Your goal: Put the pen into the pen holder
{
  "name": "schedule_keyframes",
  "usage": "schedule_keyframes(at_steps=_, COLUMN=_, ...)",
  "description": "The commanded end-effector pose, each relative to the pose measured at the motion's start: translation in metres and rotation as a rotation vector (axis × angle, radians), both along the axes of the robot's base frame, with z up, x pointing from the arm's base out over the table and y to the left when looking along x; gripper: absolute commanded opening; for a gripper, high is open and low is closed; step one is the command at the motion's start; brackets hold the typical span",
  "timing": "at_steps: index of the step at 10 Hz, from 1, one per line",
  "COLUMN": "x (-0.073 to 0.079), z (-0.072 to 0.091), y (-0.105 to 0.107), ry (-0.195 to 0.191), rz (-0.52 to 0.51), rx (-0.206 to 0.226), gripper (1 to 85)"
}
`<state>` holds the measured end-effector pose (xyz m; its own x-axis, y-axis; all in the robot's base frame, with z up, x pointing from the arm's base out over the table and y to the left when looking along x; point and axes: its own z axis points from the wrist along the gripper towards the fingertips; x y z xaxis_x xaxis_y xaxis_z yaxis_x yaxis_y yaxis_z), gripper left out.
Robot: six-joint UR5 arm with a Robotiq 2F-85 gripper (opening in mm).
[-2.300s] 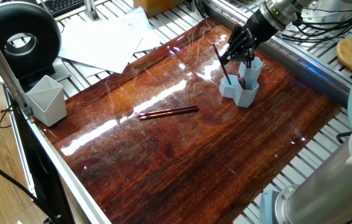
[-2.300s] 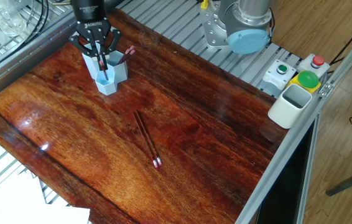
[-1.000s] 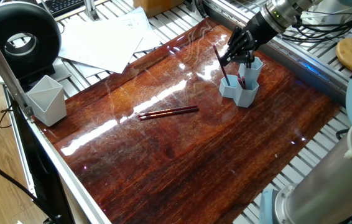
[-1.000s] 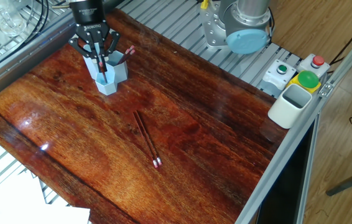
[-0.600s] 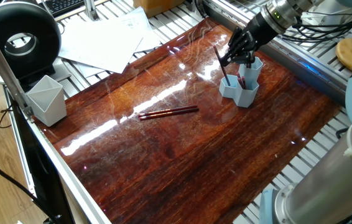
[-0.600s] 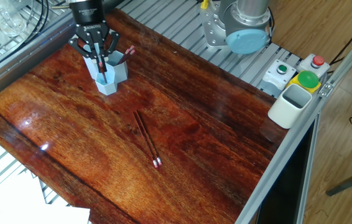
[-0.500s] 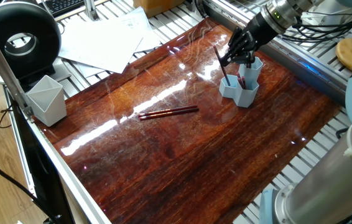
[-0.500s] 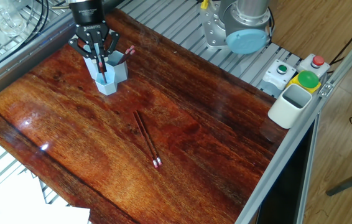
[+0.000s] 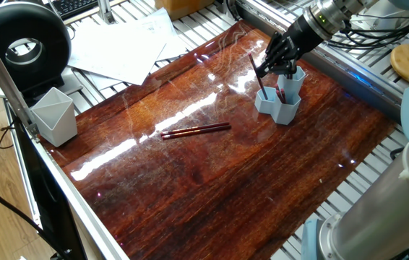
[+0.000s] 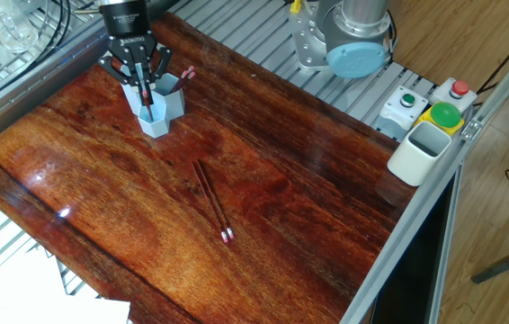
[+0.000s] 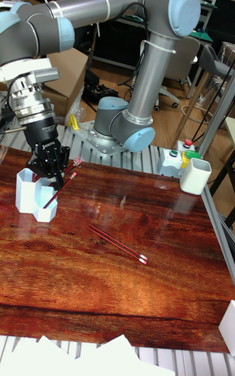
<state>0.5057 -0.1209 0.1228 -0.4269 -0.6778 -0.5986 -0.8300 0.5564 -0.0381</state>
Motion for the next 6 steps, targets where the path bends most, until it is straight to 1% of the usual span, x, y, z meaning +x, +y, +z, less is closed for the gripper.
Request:
schedule_keyframes(at_steps=1, x=0.0011, z=-0.0005, y=-0.0062, ry=0.002, rz=-0.014, rx=-0.015, gripper=1.0)
schedule_keyframes(at_steps=4, x=0.0002, z=-0.0022, y=-0.0097, ry=0.01, rz=-0.022, rx=-0.026, gripper=1.0)
schedule_keyframes(at_steps=6, x=0.0007, z=-0.0007, y=-0.008, ry=0.008, rz=-0.025, rx=-0.015, gripper=1.0)
